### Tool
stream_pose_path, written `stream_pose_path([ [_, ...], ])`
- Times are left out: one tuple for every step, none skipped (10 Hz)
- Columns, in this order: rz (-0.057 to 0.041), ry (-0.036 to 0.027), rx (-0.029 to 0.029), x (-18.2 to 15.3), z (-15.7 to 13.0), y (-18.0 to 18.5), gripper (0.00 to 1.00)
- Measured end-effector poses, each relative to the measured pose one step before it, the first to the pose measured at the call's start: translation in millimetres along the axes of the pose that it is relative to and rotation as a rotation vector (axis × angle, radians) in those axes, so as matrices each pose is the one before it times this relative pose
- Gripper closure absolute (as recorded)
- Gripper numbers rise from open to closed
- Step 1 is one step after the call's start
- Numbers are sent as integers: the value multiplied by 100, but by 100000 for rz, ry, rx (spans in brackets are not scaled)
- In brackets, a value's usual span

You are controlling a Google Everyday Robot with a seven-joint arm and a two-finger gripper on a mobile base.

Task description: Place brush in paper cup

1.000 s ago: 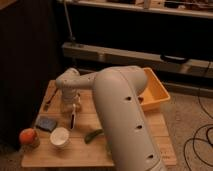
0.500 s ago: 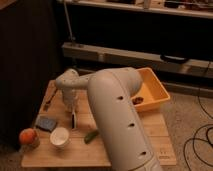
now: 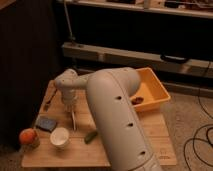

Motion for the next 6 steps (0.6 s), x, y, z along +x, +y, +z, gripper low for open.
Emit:
stream_pose_path([
  [1077,-4527,-1492,28,-1833,-792,100],
  [165,-2719,-2226,247,-1829,-109,100],
  [293,-3190,-2132,228,-2295,-222,100],
  [333,-3349,-1902,185,-2374,-256,100],
  [259,-2864,-2085,195,-2100,-131,100],
  [-178,-3656,-3121,301,-2774,-40,100],
])
